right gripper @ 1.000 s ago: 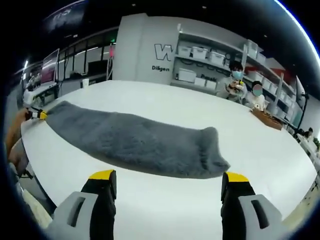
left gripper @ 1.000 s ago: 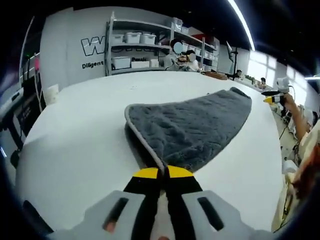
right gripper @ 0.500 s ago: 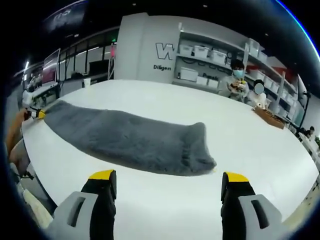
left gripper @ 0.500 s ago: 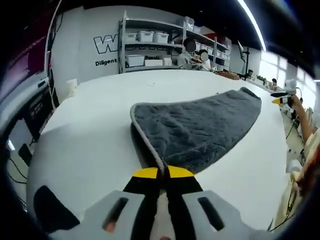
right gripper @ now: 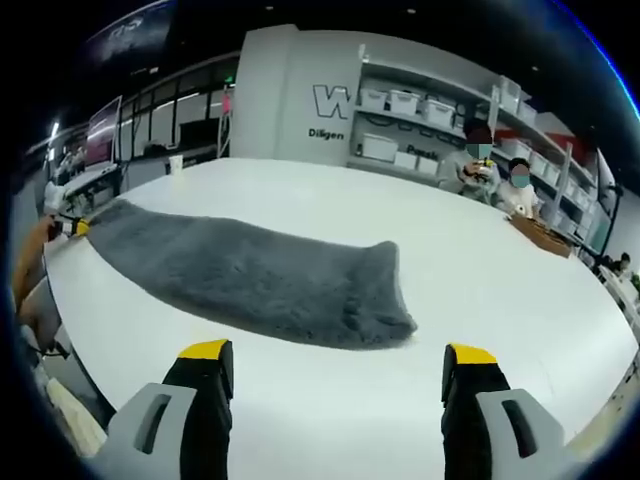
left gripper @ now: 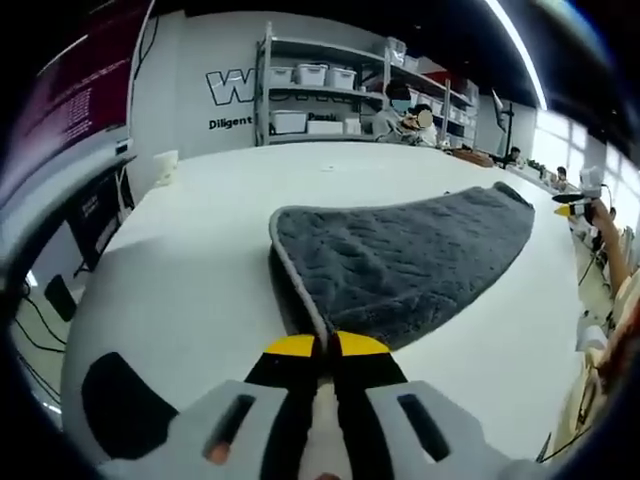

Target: Open the folded towel by lifting each exposed corner and separating the folded layers until the towel lies flat within the target outline without major curled edges

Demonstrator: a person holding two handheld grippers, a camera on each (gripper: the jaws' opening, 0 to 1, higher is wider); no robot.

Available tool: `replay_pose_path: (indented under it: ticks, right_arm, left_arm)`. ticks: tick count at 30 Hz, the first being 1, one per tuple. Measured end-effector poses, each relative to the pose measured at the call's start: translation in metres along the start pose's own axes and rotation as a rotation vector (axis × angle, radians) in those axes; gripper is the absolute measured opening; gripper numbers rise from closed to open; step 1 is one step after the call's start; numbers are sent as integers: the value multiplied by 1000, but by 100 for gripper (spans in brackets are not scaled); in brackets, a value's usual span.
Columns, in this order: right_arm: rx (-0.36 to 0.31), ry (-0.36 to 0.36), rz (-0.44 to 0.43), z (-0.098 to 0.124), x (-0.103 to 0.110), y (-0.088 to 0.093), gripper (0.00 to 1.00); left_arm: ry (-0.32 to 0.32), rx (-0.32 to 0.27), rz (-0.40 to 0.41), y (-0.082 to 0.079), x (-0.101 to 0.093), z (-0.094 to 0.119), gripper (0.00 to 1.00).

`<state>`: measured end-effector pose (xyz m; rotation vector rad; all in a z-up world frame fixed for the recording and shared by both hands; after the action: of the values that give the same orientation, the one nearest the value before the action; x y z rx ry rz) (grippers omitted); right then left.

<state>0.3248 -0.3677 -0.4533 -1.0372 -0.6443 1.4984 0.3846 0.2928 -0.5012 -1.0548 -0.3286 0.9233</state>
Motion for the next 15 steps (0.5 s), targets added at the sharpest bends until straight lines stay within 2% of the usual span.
replay_pose_path:
  ticks: [6, 8, 9, 10, 13, 15]
  right_arm:
    - [-7, -21, -9, -1, 6, -3, 85]
    - [-8, -24, -11, -2, 6, -4, 84]
    - [-6, -26, -11, -2, 7, -4, 84]
    - [-5, -27, -10, -3, 7, -4, 84]
    - [-2, -30, -11, -5, 8, -4, 83]
    - [-2, -35, -13, -7, 10, -5, 82]
  left_arm:
    - [29, -20, 21, -1, -5, 0, 16]
    - [43, -28, 27, -1, -10, 0, 28]
    - [74, -45, 58, -3, -18, -1, 36]
    - [79, -42, 55, -4, -20, -2, 48]
    - [78, -4, 30, -3, -28, -5, 73]
    - [58, 26, 1, -3, -31, -7, 81]
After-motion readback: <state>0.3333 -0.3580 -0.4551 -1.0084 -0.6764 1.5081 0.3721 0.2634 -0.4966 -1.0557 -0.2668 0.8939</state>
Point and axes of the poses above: the point that each gripper's makers call its tool centre point, and the gripper's own axes: z roughly backward along the fingers, x roughly to its left, y roughly out of its underside, the point moved 1 cm from there along z, roughly backward along the fingers, and after that the axes turned 15 degrees about y, right-handed, at the moved point
